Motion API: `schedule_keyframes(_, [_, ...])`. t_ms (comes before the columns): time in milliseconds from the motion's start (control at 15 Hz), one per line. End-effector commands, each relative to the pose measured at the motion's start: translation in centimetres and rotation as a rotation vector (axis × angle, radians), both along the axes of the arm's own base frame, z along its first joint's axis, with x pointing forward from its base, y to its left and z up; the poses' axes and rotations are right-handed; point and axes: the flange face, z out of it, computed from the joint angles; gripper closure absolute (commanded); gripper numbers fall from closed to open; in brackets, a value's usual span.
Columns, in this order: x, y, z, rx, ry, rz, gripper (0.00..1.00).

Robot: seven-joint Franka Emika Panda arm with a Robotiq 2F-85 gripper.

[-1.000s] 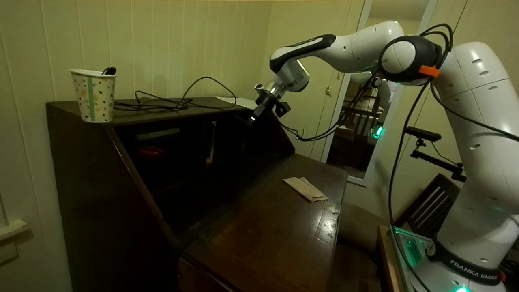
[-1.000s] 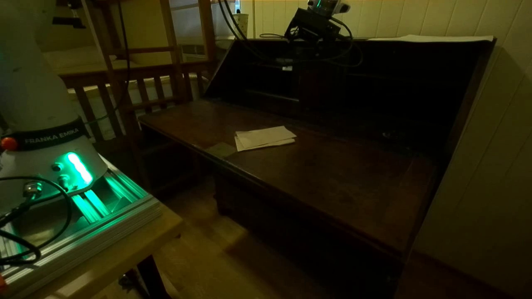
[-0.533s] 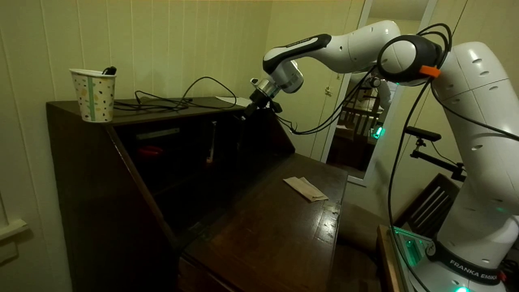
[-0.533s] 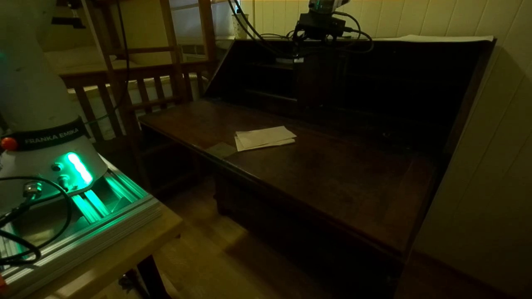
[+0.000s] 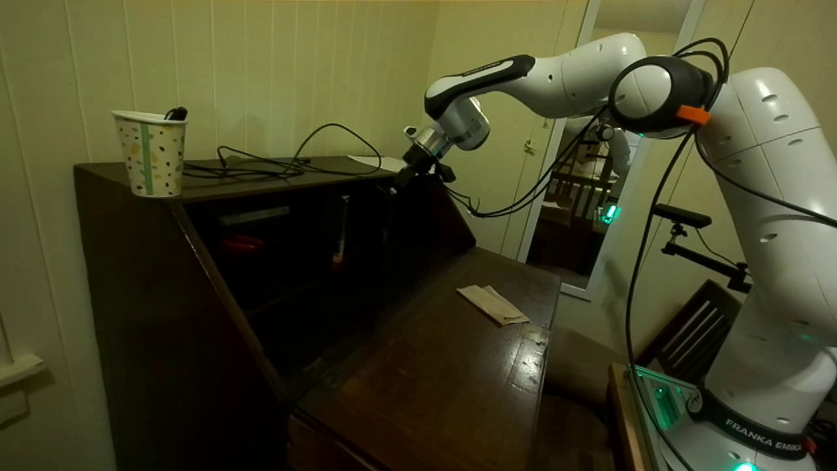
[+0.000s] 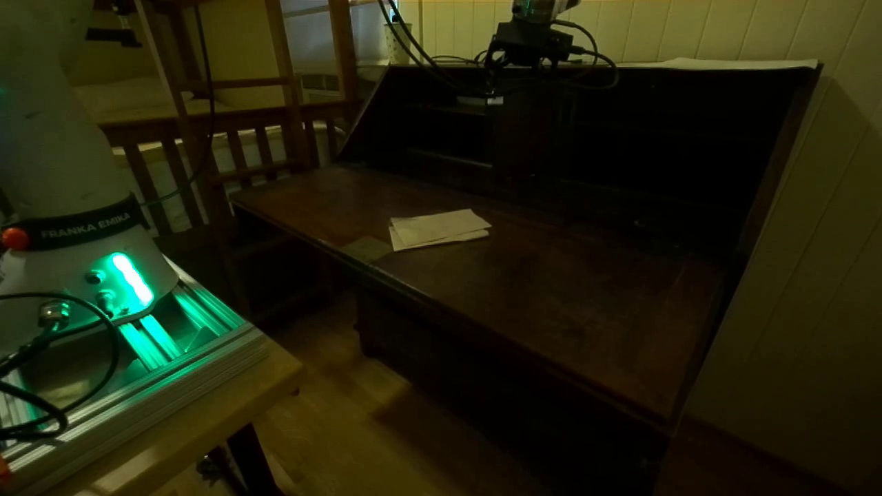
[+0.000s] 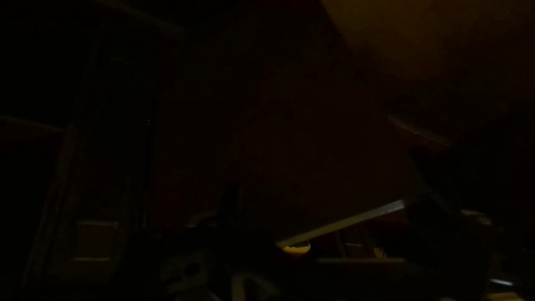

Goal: Close the middle cabinet door

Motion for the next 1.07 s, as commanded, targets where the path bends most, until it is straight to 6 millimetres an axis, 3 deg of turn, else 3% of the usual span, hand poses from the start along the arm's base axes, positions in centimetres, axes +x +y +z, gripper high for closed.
schedule_keyframes(0, [-0.1, 1.3, -0.6, 0.068, 0.011, 0.126, 0.0])
schedule_keyframes(200, [-0.3, 2.8, -0.9, 0.122, 0.04, 0.224, 0.0])
schedule_keyframes(333, [0.1, 3.0, -1.3, 0.047, 0.011, 0.21, 0.0])
schedule_keyframes(600, [1.7, 3.4, -1.9, -0.109, -0.113, 0.121, 0.0])
schedule_keyframes(1000, [2.8, 5.2, -4.8, -0.223, -0.233, -0.015, 0.0])
